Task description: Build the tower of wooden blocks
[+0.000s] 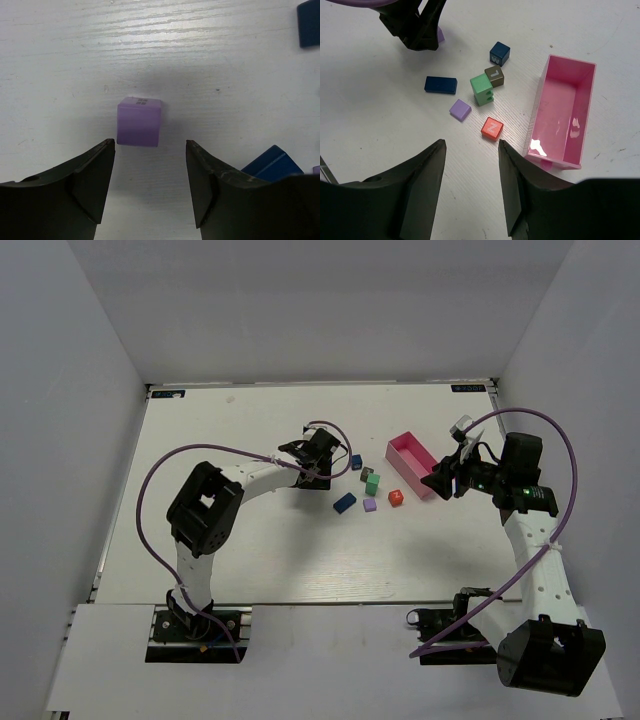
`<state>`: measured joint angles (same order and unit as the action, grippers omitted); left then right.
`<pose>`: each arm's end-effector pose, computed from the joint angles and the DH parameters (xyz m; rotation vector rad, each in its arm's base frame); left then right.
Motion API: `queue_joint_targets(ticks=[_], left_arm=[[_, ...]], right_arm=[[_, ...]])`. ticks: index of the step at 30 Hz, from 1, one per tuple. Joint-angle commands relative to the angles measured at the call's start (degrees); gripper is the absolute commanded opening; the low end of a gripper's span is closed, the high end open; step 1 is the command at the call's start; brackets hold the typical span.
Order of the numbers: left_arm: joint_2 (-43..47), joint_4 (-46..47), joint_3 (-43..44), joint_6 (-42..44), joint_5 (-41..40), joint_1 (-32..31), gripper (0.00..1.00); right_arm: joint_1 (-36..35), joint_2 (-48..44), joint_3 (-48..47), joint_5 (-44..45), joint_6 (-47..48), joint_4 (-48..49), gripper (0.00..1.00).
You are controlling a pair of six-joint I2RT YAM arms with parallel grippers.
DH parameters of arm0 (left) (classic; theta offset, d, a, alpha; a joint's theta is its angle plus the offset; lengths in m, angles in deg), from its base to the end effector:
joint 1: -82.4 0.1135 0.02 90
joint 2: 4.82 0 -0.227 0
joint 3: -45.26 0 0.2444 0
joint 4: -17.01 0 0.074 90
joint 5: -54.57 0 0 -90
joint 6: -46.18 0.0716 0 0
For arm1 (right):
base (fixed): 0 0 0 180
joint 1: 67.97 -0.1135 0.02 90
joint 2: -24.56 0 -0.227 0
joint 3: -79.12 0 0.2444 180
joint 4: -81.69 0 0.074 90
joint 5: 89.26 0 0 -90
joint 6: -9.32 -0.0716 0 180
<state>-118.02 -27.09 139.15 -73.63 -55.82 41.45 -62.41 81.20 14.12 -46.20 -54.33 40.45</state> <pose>0.3209 -0.2454 0.1151 0.1403 2.5611 0.0251 0.2441 0.0288 0.2719 -0.7983 1.8192 0.5179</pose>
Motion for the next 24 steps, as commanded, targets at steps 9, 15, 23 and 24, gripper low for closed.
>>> queue_joint_targets(ticks=[9,15,23,24], left_arm=[[-1.05,1.06,1.88,-0.17,0.17,0.34,0.64],[-1.05,1.06,1.88,-0.17,0.69,0.34,0.62],[-1.05,1.06,1.88,-0.17,0.69,0.34,0.62],[-1.05,1.06,1.88,-0.17,0.69,0.34,0.62]], right_arm=[[0.15,-0.92,0.16,-1.58,0.64,0.48,0.52],[0.24,-0.83,0.25,-1.67,0.63,0.57,0.52],[0.15,-0.83,0.07,-1.58,0.72,0.57,0.52],[0.15,-0.92,0.07,-1.66,0.81,0.40,0.52]])
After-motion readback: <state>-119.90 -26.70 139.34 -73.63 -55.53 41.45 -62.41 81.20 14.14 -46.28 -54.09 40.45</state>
